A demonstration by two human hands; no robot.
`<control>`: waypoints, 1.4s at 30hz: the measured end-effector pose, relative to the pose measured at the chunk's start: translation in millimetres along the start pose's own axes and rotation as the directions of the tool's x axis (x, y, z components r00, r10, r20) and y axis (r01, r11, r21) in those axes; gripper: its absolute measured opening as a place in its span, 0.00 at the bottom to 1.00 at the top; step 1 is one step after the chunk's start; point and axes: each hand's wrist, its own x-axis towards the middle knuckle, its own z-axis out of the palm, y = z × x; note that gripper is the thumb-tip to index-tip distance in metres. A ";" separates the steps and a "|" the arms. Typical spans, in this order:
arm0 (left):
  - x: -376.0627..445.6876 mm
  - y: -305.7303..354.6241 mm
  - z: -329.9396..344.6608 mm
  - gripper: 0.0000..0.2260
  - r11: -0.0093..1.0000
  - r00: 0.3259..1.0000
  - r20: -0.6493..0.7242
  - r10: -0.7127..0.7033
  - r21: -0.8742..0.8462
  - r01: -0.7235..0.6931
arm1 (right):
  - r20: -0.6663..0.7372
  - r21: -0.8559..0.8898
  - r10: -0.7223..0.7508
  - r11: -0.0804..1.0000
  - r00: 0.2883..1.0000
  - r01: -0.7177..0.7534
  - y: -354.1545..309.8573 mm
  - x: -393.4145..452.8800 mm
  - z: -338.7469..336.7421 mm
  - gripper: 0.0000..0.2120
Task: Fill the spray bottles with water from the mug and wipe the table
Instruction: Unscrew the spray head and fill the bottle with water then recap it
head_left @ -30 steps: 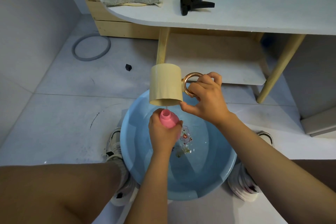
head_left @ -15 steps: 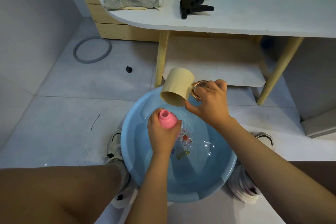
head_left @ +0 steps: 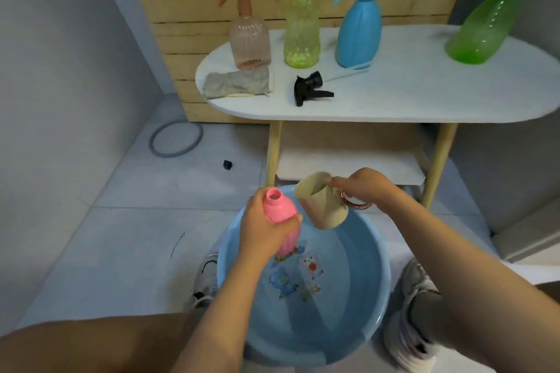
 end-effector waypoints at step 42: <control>142.3 241.9 94.0 0.26 0.942 0.920 0.203 0.334 -0.029 -0.336 | -0.479 0.215 0.127 0.976 0.868 -0.024 -3.4 39.3 -179.7 0.17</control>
